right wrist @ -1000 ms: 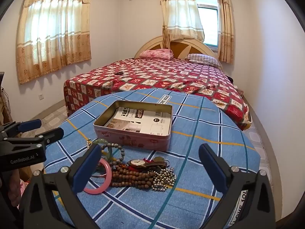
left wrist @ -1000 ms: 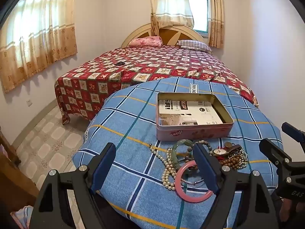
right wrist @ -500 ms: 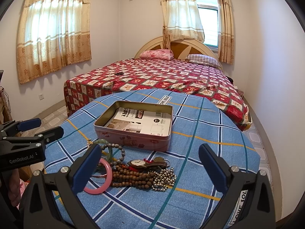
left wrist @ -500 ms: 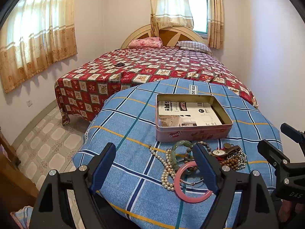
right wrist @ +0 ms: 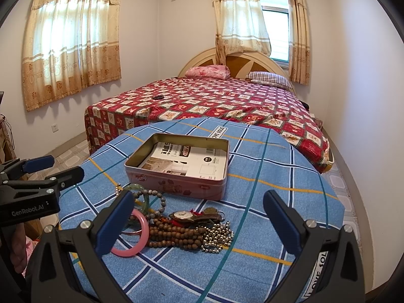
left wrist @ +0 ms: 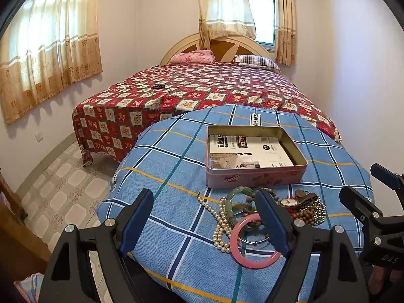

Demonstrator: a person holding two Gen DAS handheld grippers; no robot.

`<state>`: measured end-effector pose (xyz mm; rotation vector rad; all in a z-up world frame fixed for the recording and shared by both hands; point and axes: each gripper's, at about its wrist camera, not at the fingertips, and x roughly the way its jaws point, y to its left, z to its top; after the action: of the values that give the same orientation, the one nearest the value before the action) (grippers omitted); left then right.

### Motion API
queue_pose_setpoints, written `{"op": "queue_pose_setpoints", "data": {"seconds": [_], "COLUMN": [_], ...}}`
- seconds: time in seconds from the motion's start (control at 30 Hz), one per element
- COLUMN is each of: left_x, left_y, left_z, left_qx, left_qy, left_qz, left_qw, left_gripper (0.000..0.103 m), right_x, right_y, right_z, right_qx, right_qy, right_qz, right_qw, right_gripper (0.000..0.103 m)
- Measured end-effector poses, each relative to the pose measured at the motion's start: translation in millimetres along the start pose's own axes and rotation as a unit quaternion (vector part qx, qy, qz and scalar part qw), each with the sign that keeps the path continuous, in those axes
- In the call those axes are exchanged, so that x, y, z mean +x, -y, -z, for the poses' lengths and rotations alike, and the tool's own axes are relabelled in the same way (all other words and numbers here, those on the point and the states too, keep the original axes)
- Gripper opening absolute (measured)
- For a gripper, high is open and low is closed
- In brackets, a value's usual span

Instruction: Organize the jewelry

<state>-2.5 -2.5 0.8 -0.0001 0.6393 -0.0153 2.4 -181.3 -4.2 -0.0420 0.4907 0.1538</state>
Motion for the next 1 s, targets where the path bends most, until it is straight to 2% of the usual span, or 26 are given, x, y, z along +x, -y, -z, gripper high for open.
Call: {"op": "queue_pose_setpoints", "data": {"seconds": [1.0], "left_x": [-4.3], "left_y": [4.5], "left_z": [-5.6], "left_qx": [0.002], "left_qy": [0.001], "left_qz": [0.0], "left_qw": [1.0], "left_gripper": [0.083], "right_x": [-1.1], "right_y": [-3.9], "right_z": [1.1], "right_qx": [-0.002], "right_qy": [-0.002], "right_qz": [0.001], "right_qw": [1.0], "right_gripper": [0.103]}}
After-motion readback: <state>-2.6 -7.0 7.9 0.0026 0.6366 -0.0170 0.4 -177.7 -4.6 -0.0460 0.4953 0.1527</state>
